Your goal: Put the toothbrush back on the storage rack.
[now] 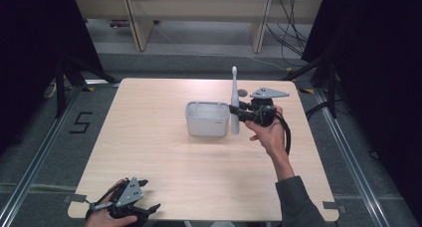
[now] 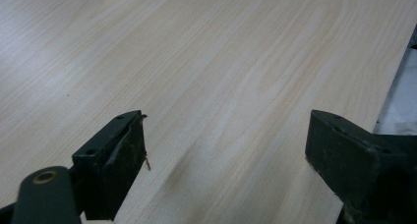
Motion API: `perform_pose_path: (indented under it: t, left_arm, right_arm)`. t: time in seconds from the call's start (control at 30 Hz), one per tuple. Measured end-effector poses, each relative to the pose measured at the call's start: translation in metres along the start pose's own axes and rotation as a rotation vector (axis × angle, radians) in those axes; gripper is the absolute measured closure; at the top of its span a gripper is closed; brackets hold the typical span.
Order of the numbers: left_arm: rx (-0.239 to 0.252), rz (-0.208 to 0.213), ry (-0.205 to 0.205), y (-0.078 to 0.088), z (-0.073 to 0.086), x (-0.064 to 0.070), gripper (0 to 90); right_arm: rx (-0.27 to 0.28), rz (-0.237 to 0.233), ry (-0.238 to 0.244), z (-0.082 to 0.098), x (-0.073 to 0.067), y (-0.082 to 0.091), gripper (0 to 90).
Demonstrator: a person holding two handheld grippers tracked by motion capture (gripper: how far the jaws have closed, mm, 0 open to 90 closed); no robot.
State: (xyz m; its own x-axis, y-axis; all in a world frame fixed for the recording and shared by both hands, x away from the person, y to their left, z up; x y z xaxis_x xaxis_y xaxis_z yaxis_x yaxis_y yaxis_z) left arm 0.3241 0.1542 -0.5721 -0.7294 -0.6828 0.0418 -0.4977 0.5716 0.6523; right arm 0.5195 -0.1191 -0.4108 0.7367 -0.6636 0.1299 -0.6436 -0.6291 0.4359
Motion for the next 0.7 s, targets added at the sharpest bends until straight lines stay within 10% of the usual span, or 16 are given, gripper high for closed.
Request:
perform_pose_path:
  t: [0.7]
  left_arm:
    - [0.001, -0.007, -0.007, 0.000, 0.000, -0.001, 14.8]
  right_arm:
    - [0.049, 0.030, -0.029, -0.036, 0.011, -0.011, 66.8]
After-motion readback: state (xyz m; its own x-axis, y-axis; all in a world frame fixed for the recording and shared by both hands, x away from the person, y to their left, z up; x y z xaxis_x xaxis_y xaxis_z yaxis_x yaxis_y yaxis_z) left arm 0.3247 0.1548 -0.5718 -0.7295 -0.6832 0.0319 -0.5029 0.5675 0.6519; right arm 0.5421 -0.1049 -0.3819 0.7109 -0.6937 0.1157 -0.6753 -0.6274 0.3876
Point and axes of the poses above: each handheld gripper's, and its own axes: y roughly backward along the jaws, z roughly out of its underside, x roughly to its right, the point moved 10 cm from there along -y, roughly forward along the jaws, and after that the axes turned 13 degrees about y, right-handed, at the moved point
